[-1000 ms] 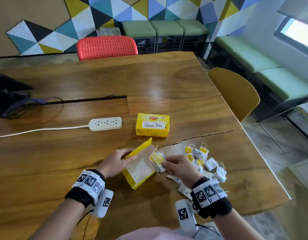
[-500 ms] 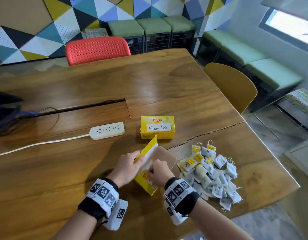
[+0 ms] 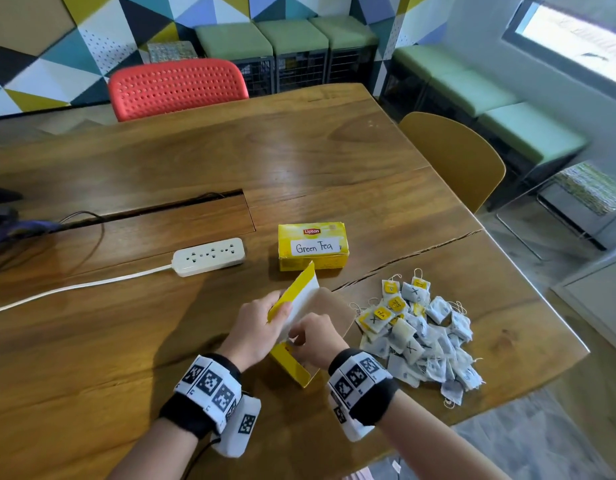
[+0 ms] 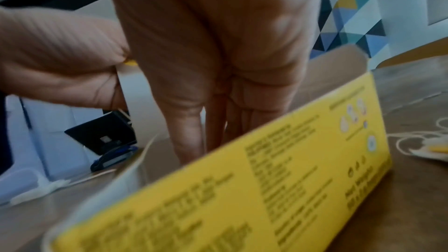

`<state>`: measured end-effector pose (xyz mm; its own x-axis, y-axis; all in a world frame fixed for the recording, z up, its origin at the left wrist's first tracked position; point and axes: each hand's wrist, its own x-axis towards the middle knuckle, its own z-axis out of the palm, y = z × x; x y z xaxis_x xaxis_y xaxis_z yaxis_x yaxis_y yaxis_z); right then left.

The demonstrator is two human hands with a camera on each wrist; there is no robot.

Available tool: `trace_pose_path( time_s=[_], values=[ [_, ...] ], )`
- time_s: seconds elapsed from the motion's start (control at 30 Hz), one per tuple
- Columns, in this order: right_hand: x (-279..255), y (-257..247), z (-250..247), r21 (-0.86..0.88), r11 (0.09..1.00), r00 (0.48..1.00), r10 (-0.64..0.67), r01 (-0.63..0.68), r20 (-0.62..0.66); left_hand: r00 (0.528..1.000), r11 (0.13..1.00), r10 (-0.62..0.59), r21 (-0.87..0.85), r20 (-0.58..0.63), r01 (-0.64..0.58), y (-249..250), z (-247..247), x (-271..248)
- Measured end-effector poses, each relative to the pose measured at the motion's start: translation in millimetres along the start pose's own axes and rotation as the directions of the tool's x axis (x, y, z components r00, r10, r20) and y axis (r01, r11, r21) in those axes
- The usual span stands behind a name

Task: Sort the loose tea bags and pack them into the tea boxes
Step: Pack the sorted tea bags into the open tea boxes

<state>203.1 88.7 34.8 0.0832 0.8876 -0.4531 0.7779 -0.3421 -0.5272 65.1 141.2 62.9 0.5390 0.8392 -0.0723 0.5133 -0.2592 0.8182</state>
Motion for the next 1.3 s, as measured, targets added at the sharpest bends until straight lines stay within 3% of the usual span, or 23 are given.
trace_pose_path(
  time_s=[0.1,0.2,0.37,0.53,0.73,0.87,1.0,1.13,1.3],
  values=[
    [-5,3,-11,0.076,0.994,0.993,-0.066,0.074,-0.101,0.997,0.997,-0.015,-0.077,-0.08,0.009,-3,-2,-2],
    [-17,15,-31,0.161,0.974,0.951,-0.107,0.158,-0.291,0.981,0.983,-0.058,-0.184,-0.185,0.023,-8,-5,-8],
    [-34,56,-43,0.182,0.972,0.872,-0.041,0.147,-0.488,0.918,0.924,-0.207,-0.375,-0.339,0.07,-26,4,-21],
    [-34,84,-42,0.16,0.982,0.898,-0.024,0.104,-0.439,0.844,0.891,-0.364,-0.41,-0.392,0.194,-41,22,-17],
    [-38,96,-47,0.204,0.975,0.929,-0.004,0.086,-0.371,0.837,0.872,-0.434,-0.39,-0.332,0.297,-41,35,3],
    [-46,103,-52,0.202,0.968,0.958,-0.09,0.148,-0.271,0.825,0.858,-0.491,-0.323,-0.28,0.401,-38,37,12],
    [-51,122,-70,0.216,0.964,0.951,-0.087,0.156,-0.297,0.815,0.92,-0.391,-0.172,-0.427,0.352,-17,33,4],
    [-53,159,-92,0.165,0.983,0.926,-0.011,0.079,-0.378,0.804,0.983,-0.087,0.082,-0.588,0.167,5,34,-15],
    [-49,183,-97,-0.047,0.997,0.962,-0.068,0.058,-0.263,0.777,0.959,0.154,0.281,-0.611,0.03,35,53,-41]
  ],
)
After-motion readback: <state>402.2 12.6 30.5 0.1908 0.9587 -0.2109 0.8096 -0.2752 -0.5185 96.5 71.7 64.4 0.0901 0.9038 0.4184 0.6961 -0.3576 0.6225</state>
